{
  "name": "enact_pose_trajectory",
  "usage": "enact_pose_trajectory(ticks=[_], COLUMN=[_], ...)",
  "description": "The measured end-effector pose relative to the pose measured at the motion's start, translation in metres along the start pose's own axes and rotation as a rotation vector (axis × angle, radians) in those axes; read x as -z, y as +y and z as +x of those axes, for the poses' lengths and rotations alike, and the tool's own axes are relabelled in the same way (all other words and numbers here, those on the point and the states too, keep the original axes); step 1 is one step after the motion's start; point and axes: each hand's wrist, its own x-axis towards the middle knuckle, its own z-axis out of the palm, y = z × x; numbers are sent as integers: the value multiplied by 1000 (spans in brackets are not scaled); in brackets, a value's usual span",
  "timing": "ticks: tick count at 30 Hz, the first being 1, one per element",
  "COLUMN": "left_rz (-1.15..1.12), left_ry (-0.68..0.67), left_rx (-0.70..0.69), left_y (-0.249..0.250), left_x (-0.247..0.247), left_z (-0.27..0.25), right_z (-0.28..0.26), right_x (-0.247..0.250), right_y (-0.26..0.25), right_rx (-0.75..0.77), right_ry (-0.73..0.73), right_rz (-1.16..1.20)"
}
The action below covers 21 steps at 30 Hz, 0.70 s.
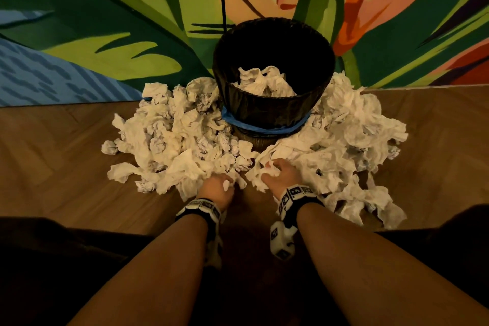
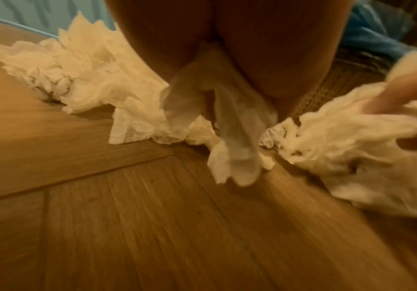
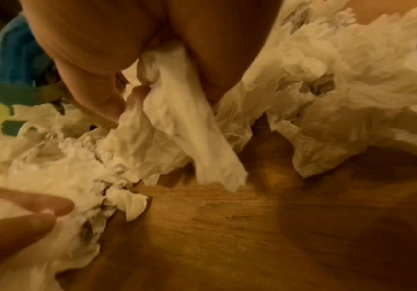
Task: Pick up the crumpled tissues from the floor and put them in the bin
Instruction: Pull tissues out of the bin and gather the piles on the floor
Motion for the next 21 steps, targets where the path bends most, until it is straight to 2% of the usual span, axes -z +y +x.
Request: enact_pose_trajectory(ticks=[6, 13, 15, 18, 21], left_rz=[-34, -358, -388, -434, -509], left_ry=[111, 278, 317, 395, 483], left_rx=[111, 219, 211, 148, 87], left_y=[4, 18, 24, 40, 62], left_x=[11, 35, 45, 62, 84], left_z=[1, 6, 10, 12, 13], right_z=[-8, -10, -8, -7, -8], right_x=[18, 32, 40, 52, 65], right_y=[1, 0, -3, -8, -13], right_rx=[-168, -259, -262, -248, -178], right_ry=[9, 159, 169, 154, 235], right_rz=[117, 339, 360, 527, 516])
